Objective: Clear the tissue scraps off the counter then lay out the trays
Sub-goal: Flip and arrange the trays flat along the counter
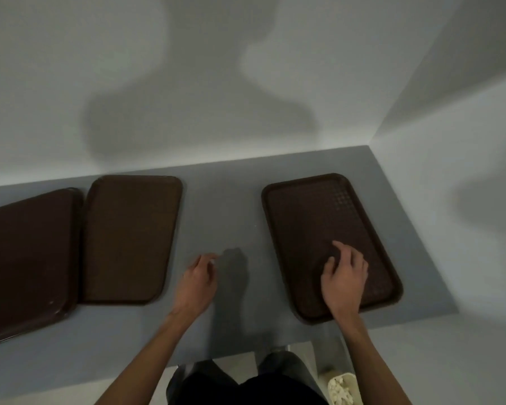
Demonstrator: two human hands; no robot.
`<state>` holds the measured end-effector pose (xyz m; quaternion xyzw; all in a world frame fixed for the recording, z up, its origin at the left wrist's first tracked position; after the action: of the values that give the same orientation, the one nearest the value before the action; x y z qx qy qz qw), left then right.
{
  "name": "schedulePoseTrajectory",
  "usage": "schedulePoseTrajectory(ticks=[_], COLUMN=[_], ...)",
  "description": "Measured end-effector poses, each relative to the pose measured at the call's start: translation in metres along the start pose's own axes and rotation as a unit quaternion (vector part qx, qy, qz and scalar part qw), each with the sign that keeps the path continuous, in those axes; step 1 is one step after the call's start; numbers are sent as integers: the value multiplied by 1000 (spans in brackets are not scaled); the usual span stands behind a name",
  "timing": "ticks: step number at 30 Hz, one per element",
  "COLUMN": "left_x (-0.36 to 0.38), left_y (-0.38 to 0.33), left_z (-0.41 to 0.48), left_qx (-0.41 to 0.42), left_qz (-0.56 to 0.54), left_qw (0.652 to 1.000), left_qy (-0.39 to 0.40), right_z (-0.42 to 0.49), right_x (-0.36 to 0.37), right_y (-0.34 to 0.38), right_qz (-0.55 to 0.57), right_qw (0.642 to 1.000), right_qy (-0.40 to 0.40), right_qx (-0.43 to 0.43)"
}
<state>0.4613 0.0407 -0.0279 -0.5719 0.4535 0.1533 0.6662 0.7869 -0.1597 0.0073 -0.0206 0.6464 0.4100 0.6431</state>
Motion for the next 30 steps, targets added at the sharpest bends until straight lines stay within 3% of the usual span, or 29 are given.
schedulePoseTrajectory(ticks=[6,9,16,20,26,30], left_x=[-131,-183,-279,-313,-328,-326], left_y=[94,151,272,349,458,487], left_z=[3,2,-11,-20,-46,-56], left_qx=[-7,-35,-115,-207,-419,-460], left_qz=[9,9,20,32,0,12], left_qw=[995,994,984,968,901,884], left_qy=[-99,-107,-132,-135,-113,-84], right_z=[-84,-124,-198,-234,-287,-306], right_x=[64,100,191,231,286,310], right_y=[146,212,329,383,430,439], right_qz=[135,191,205,178,124,96], right_qw=[986,973,955,940,895,866], right_qy=[75,103,205,277,418,487], right_qx=[-64,-79,-68,-87,-89,-53])
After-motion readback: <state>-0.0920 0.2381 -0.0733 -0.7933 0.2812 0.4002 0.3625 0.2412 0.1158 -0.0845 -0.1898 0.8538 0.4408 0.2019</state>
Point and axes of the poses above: each hand's wrist, its own z-axis towards the middle knuckle, its own x-axis out of the palm, y = z × x, the point moved 10 cm from there along z, towards the middle knuckle, and after that the axes turned 1 degree about x, right-handed, at the moved point
